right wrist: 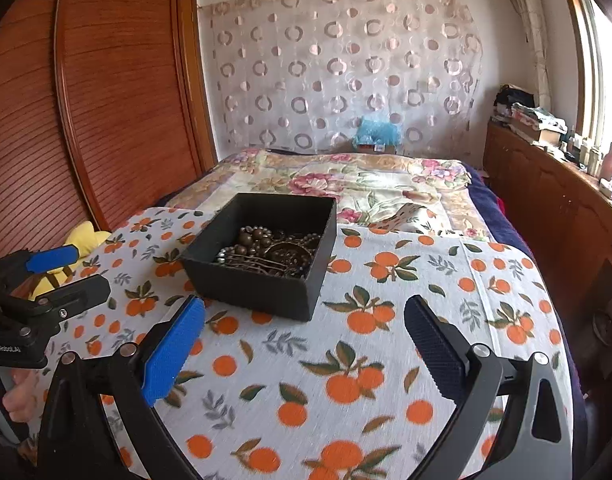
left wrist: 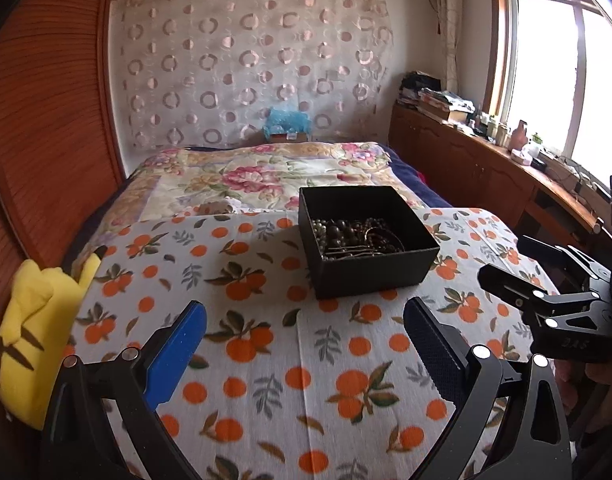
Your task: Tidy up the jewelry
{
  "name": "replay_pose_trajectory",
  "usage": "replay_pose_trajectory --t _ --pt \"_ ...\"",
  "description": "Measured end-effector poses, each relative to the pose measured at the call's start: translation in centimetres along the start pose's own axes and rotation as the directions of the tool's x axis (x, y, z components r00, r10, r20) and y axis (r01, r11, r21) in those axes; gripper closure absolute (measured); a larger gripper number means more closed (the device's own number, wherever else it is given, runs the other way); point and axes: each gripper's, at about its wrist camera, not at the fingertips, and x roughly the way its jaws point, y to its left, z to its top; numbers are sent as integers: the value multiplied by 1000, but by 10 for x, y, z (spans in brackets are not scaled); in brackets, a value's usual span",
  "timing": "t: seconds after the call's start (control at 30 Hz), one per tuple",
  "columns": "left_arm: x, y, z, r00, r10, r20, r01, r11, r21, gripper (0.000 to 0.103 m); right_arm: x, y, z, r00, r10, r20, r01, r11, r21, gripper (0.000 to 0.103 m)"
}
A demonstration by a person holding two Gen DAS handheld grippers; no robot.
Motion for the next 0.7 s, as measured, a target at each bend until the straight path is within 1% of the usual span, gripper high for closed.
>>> replay_pose_trajectory --t 0.17,0.33,0.53,0.7 --pt "-19 -2 -3 1000 12 25 -12 1000 12 8 -27 6 -6 999 -13 40 13 1000 11 3" --pt "-37 -4 -2 998 19 55 -20 1000 21 8 -49 9 -5 996 -16 84 14 1000 23 3" --pt "-65 -8 1 992 24 120 -26 999 21 8 -80 19 -1 987 -29 159 28 1000 9 3" --pt "-85 -12 2 984 23 176 -28 999 23 8 -96 24 2 980 -41 197 42 999 1 3"
